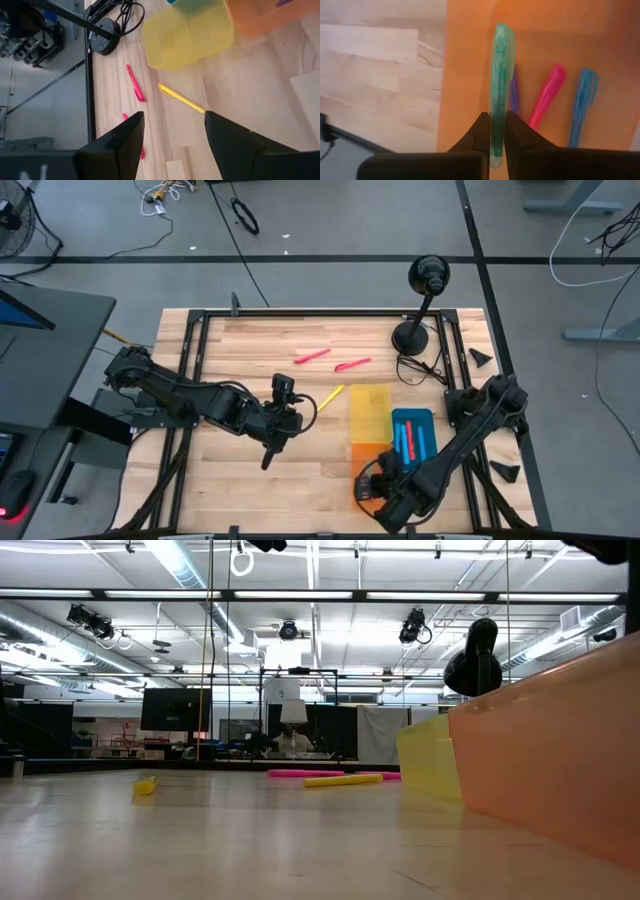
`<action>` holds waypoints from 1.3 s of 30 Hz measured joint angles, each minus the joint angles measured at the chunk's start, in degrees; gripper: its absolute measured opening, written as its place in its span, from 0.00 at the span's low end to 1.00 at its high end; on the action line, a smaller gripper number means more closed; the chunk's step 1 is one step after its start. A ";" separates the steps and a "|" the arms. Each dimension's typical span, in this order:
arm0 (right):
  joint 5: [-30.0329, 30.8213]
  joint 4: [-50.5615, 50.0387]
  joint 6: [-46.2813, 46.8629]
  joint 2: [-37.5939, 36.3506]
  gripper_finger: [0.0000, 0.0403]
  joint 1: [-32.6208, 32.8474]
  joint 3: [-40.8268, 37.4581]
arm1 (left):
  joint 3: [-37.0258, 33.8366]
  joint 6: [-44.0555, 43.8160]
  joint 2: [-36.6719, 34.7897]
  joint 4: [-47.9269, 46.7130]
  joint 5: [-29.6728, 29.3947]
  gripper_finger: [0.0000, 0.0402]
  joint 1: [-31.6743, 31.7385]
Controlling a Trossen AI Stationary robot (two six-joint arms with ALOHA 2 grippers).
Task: Pick & Place Markers
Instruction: Put the green pen into the orange bin
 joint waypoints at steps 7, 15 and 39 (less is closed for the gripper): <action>-1.46 0.28 0.00 3.55 0.04 0.00 0.00 | 0.00 -0.56 0.00 -0.01 2.88 0.54 0.00; -3.12 0.95 0.00 6.83 0.04 -0.13 -0.01 | 0.00 -0.54 0.00 -0.01 3.14 0.54 0.00; -3.32 2.54 0.27 7.59 0.11 -0.55 -0.02 | 0.00 -0.45 -0.02 -0.04 3.14 0.54 0.39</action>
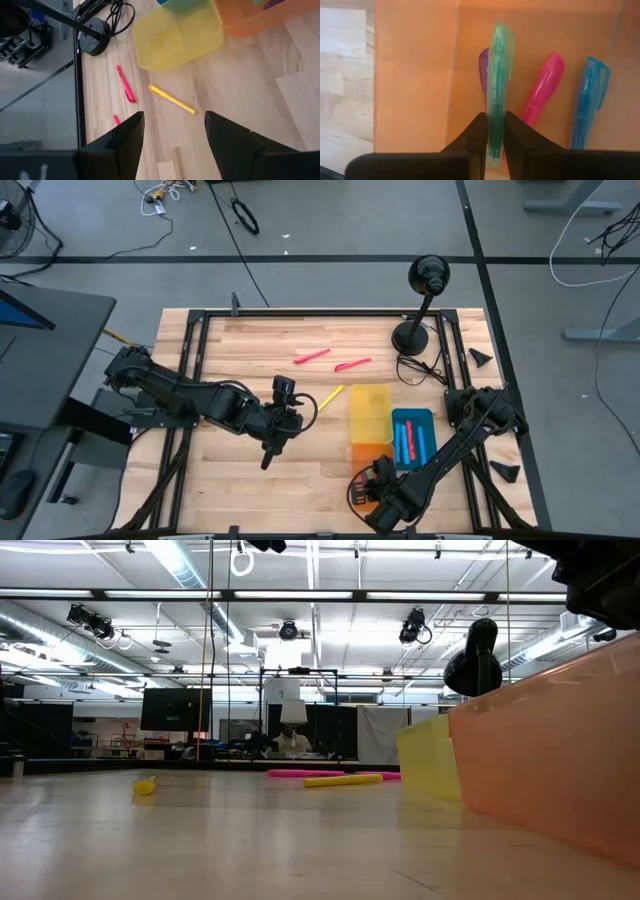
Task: Pick & Place Markers
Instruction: Put the green pen into the orange bin, then put the left yellow pen into the yellow bin
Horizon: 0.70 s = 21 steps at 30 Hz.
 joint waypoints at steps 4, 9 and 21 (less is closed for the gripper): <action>0.00 -0.05 0.11 0.00 0.16 0.00 0.00 | 0.00 -0.27 0.02 0.00 0.00 0.54 0.22; 0.00 -0.07 0.19 -0.02 0.25 -0.03 0.00 | 0.00 -0.35 0.00 0.00 0.01 0.54 0.22; 0.04 -0.13 -0.56 -0.07 0.36 -0.28 0.00 | 0.00 -0.37 0.00 0.00 0.02 0.54 0.22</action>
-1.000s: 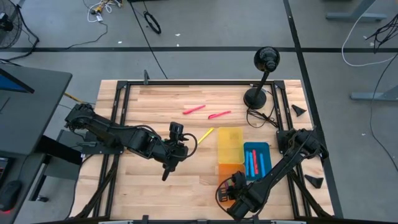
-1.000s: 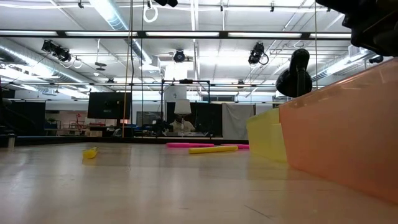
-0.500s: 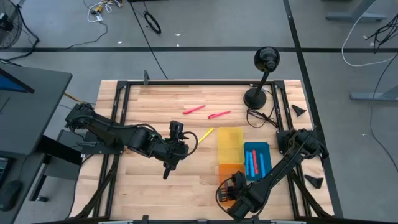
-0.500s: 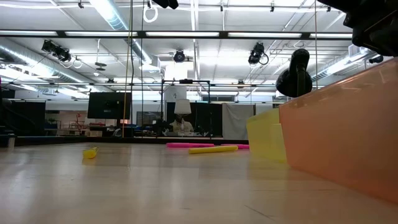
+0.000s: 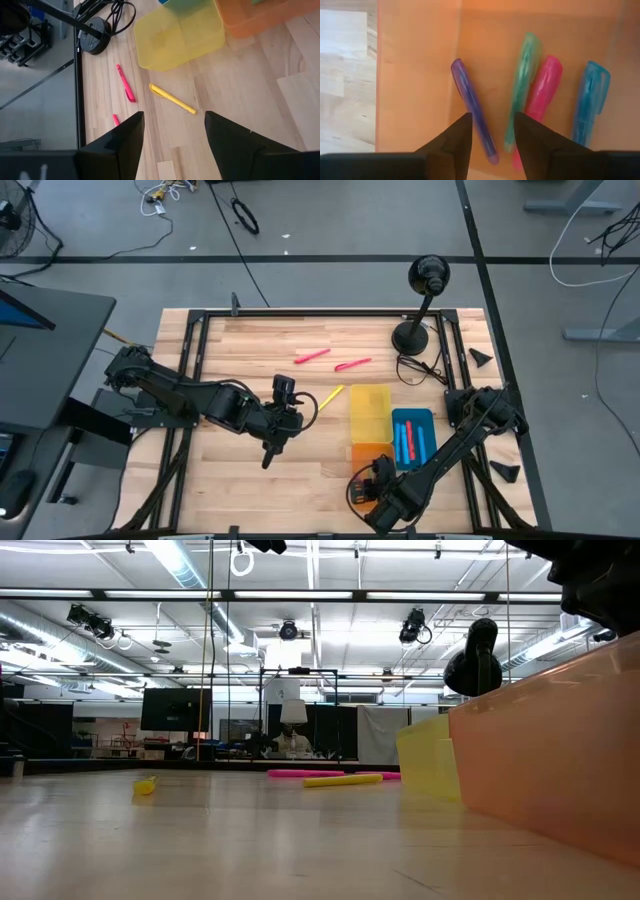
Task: Pick & Place Markers
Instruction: Put the left yellow pen into the yellow bin
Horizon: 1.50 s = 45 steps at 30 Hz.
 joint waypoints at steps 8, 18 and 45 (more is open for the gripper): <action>0.25 -5.71 -0.41 -4.29 0.33 0.02 0.00 | 0.00 -0.02 0.01 0.03 0.01 0.54 0.00; 3.97 -12.62 -12.55 -12.99 0.33 0.03 0.00 | 0.00 -1.25 0.00 0.22 0.01 0.54 -0.02; 13.97 14.96 -96.83 -33.32 0.33 -12.27 0.00 | 0.00 -22.68 0.00 10.52 4.11 0.54 -0.07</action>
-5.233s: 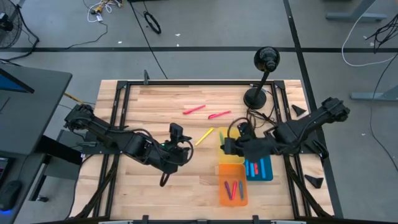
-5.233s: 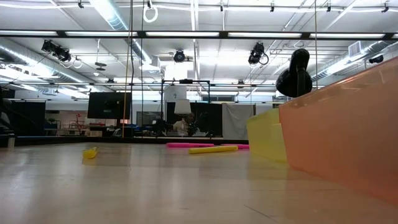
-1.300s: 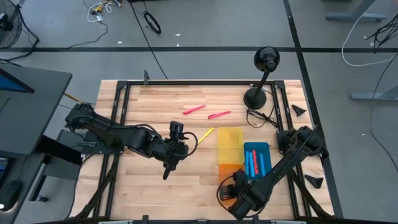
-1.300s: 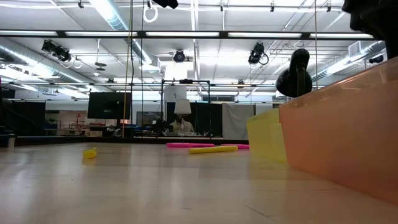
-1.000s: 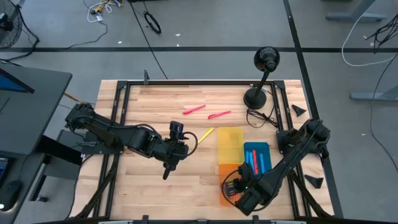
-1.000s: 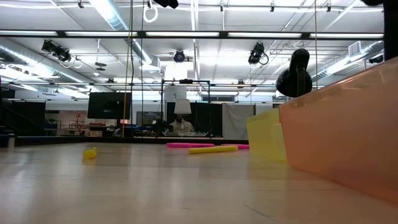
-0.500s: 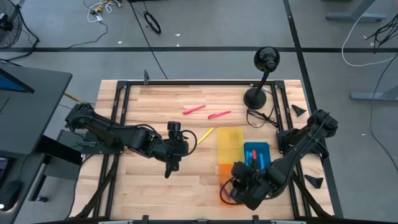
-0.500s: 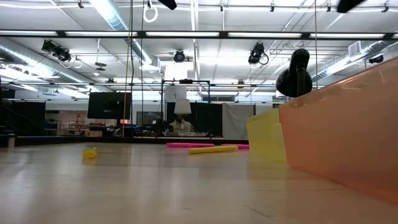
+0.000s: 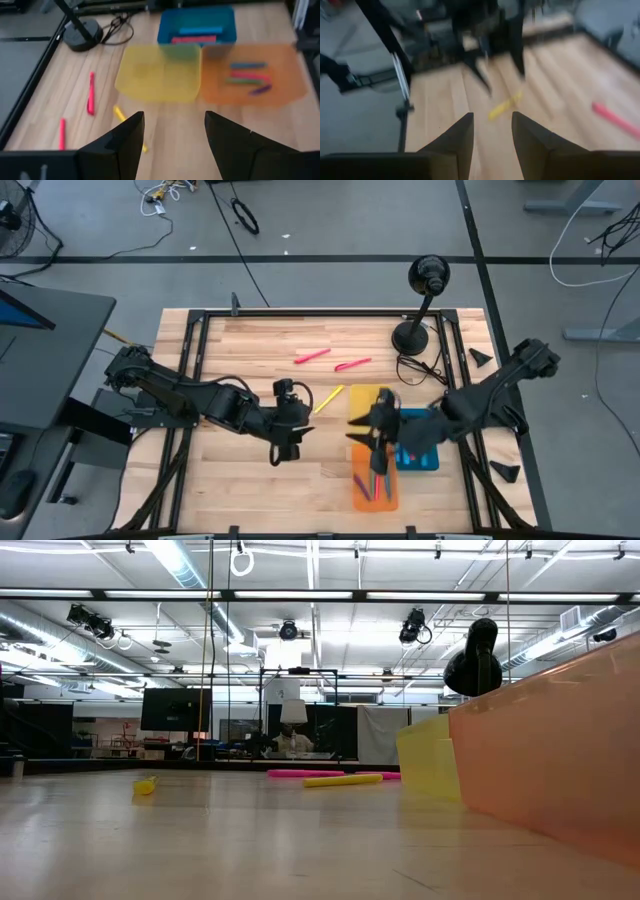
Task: Pick & Place Markers
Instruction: Put the left yellow pen into the yellow bin
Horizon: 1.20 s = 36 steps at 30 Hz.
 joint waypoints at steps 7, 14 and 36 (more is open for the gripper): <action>-0.35 9.67 -12.10 -4.34 0.33 -3.35 0.00 | 0.00 0.17 0.00 4.89 -0.02 0.54 0.02; -1.70 9.37 -14.66 -4.83 0.33 -4.40 0.00 | 0.04 7.65 -0.02 -2.32 6.02 0.54 0.73; -3.31 9.84 -14.37 -4.77 0.33 -4.93 0.00 | 0.04 46.41 -0.02 -32.93 18.88 0.54 12.28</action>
